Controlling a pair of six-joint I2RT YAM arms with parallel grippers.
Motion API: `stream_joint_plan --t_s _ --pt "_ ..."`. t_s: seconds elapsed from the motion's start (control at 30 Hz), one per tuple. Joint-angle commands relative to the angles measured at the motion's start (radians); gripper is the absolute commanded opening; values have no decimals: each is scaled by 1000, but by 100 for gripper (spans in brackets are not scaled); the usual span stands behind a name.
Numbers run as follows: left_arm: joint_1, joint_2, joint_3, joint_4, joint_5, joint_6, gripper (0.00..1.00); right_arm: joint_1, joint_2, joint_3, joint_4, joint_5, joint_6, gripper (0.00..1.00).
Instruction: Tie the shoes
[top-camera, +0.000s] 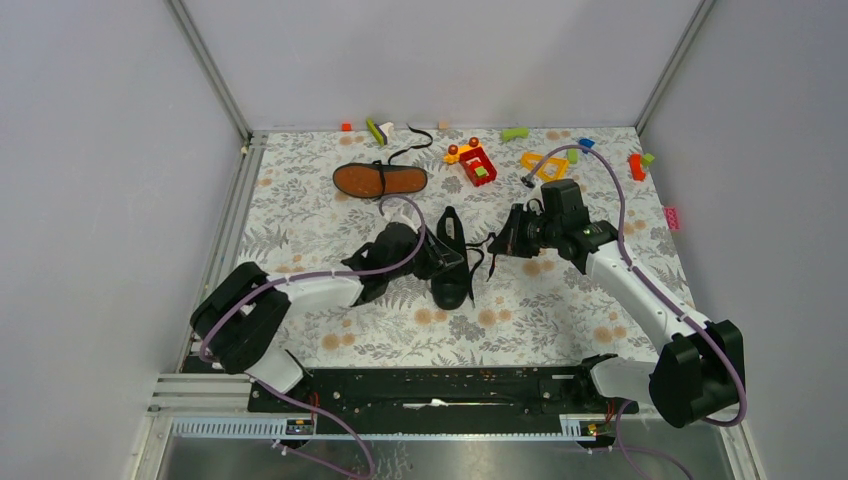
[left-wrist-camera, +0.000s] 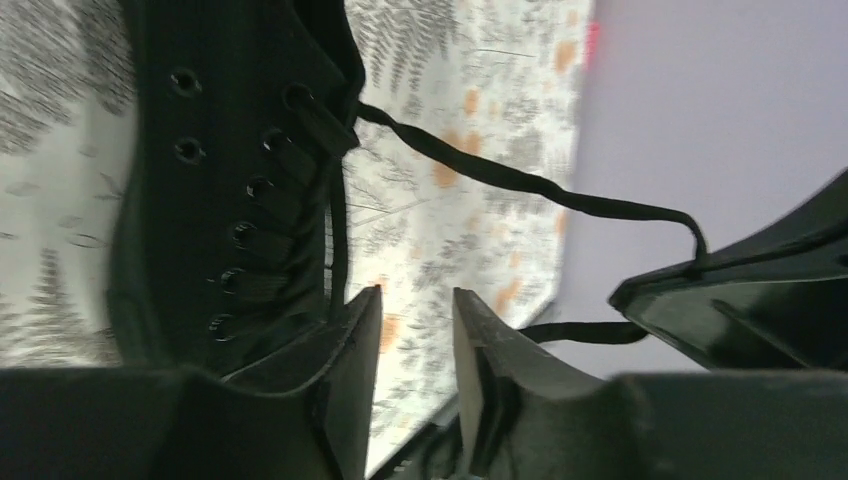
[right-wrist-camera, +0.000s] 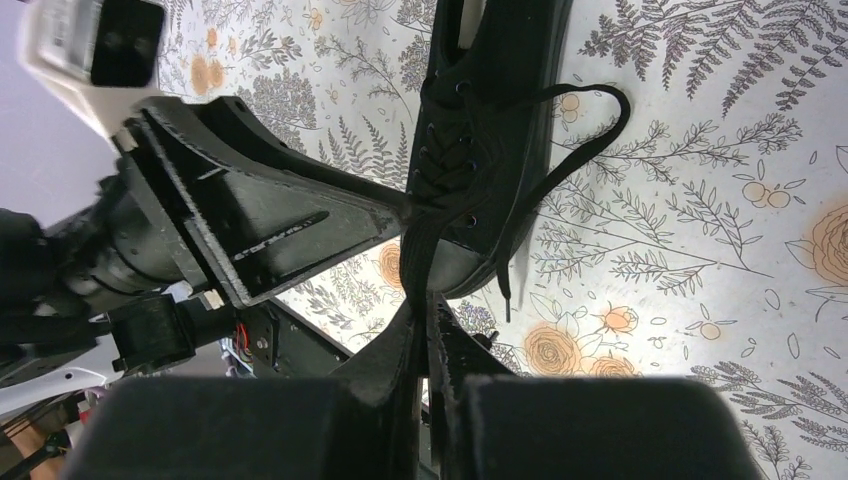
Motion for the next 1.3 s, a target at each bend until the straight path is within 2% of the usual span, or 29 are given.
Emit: stream_joint_plan --t_s 0.0,0.13,0.4,0.6,0.8,0.93,1.03,1.27 --pt "2 -82 155 -323 -86 290 37 -4 -22 -2 -10 -10 -32 6" --pt "18 -71 260 -524 -131 425 44 12 15 -14 -2 -6 -31 6" --pt "64 65 440 -689 -67 537 47 105 98 -42 63 20 3 8" --pt "90 151 502 -709 -7 556 47 107 193 -19 96 44 5 8" --pt "110 191 529 -697 37 559 47 107 261 17 94 40 -7 19" --pt "113 183 531 -680 58 557 47 107 252 13 93 40 -20 36" --pt "115 170 522 -659 67 556 48 107 210 -3 89 74 -33 44" --pt "115 216 550 -643 93 547 48 92 212 21 63 61 -41 43"
